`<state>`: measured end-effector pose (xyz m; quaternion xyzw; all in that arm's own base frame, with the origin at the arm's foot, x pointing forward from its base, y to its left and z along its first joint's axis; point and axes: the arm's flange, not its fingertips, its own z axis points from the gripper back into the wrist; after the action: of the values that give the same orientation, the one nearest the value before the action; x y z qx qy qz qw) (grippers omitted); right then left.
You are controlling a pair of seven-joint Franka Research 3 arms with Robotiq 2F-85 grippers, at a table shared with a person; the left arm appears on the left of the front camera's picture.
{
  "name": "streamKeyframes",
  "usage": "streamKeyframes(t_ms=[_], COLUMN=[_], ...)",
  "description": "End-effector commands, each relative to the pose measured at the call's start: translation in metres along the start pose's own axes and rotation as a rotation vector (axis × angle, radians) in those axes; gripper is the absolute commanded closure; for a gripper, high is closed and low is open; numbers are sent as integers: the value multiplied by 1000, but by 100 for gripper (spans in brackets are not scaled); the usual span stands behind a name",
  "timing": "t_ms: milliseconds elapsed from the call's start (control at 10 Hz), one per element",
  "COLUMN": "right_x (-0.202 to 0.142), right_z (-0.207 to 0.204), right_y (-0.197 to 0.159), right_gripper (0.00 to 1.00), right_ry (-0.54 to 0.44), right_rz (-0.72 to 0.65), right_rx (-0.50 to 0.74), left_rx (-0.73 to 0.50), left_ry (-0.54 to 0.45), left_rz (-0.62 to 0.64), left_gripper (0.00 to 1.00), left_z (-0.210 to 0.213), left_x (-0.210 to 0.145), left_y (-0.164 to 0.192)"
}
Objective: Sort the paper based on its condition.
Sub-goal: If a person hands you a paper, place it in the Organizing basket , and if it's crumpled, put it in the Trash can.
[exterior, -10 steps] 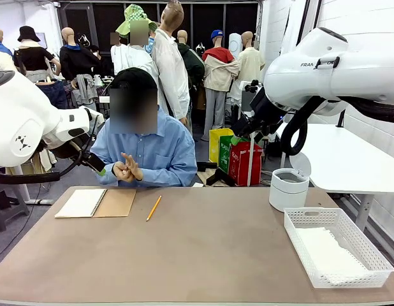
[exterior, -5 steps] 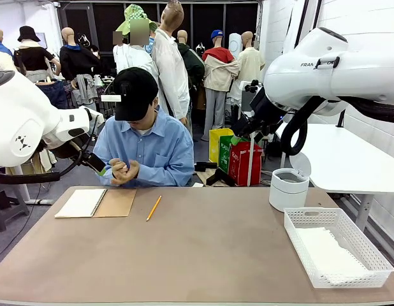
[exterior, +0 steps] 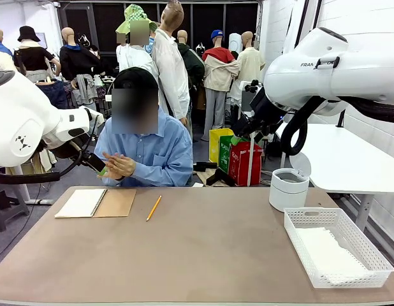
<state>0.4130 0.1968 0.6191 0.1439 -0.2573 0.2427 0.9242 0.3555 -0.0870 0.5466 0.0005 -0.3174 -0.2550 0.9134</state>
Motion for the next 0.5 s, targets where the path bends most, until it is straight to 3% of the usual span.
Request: streamKeyframes(t_ms=[0, 400], right_x=[0, 0], right_z=[0, 0], right_y=[0, 0], right_gripper=[0, 0], right_ry=[4, 4], right_rz=[1, 1], right_rx=[0, 0], left_rx=[-1, -1], left_ry=[-1, -1], left_rz=[3, 3], left_gripper=[0, 0], left_z=[0, 0], left_x=[0, 0], left_y=[1, 1])
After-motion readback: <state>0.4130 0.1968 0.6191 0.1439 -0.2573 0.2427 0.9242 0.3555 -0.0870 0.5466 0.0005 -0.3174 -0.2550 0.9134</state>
